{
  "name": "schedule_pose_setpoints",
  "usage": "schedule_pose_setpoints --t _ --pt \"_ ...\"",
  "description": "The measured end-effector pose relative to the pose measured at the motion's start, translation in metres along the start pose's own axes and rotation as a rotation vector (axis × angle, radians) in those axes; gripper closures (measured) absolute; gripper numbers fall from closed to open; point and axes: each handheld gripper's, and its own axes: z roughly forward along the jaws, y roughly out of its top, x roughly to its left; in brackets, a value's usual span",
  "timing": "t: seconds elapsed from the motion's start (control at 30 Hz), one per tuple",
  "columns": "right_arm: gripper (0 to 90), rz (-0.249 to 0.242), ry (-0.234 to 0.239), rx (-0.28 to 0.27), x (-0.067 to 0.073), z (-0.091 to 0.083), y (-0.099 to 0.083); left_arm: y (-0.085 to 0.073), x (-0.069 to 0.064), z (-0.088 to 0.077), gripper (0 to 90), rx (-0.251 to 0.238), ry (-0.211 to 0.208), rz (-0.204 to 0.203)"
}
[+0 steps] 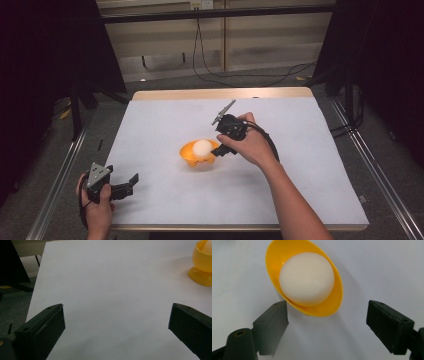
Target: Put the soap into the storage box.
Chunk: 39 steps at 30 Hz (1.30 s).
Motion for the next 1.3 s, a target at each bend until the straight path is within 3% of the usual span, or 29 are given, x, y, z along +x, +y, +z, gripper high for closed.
schedule_pose_setpoints --t 0.7,1.3 --pt "2.6 0.064 -0.034 -0.006 -0.011 -0.01 -0.035 0.0 0.0 0.0 0.5 0.0 0.0 0.0" --pt "0.0 0.126 -0.085 0.001 -0.017 -0.019 -0.069 0.0 0.001 -0.001 0.4 -0.005 -0.004 -0.004"
